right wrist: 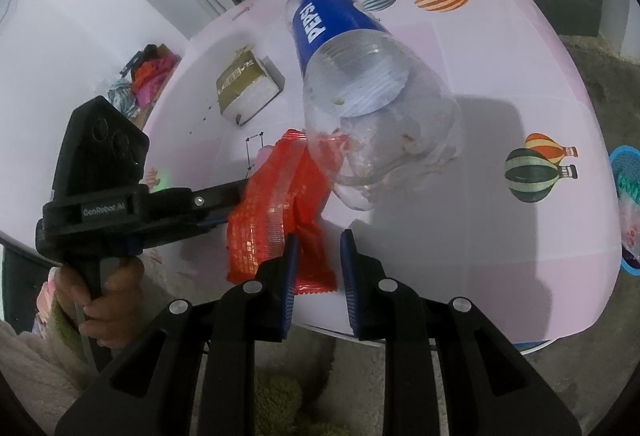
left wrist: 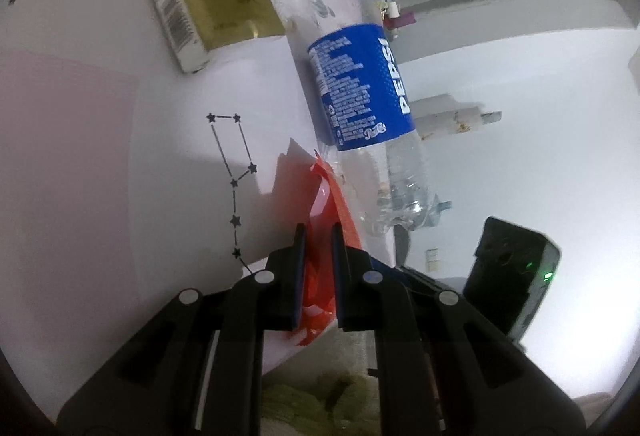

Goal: Collect trash
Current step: 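Grasp the red wrapper with the left tool while the right tool reaches the Pepsi bottle, then grasp the Pepsi bottle around its label with the right tool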

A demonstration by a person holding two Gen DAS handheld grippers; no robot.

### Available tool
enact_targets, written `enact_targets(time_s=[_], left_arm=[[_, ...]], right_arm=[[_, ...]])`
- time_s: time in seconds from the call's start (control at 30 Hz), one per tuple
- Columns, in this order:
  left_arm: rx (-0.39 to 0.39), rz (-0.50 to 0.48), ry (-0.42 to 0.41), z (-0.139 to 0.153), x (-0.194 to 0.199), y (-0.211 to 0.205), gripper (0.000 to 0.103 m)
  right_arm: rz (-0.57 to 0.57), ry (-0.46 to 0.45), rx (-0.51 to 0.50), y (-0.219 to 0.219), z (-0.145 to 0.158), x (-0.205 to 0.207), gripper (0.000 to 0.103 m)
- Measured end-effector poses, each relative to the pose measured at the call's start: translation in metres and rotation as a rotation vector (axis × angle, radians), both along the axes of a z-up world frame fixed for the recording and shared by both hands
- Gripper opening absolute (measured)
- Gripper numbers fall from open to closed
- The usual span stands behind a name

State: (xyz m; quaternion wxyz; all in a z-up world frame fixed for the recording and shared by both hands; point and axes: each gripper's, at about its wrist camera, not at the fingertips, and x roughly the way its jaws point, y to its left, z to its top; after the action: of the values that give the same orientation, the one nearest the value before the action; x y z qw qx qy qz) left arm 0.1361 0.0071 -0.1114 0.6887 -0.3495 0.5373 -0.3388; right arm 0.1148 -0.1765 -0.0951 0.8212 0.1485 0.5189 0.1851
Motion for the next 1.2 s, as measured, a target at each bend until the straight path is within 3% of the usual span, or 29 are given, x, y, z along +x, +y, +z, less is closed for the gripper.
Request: enact_targets(time_s=[0.27,0.47,1.07,1.2], left_arm=[[-0.114,0.021,0.037,-0.006,-0.003,0.005,0.009],[-0.161,0.027,0.066,-0.012,-0.005,0.016,0.015],[-0.174,0.029,0.043,-0.01,-0.009,0.022,0.019],[-0.183,0.023,0.03,-0.008,-0.01,0.023,0.028]], right_arm=[[0.002,-0.001,-0.003,0.0,0.001,0.001,0.022],[-0.001,0.0,0.005,-0.001,0.001,0.0,0.022],[-0.003,0.0,0.014,-0.001,0.001,0.0,0.022],[-0.003,-0.001,0.015,-0.001,0.001,0.0,0.022]])
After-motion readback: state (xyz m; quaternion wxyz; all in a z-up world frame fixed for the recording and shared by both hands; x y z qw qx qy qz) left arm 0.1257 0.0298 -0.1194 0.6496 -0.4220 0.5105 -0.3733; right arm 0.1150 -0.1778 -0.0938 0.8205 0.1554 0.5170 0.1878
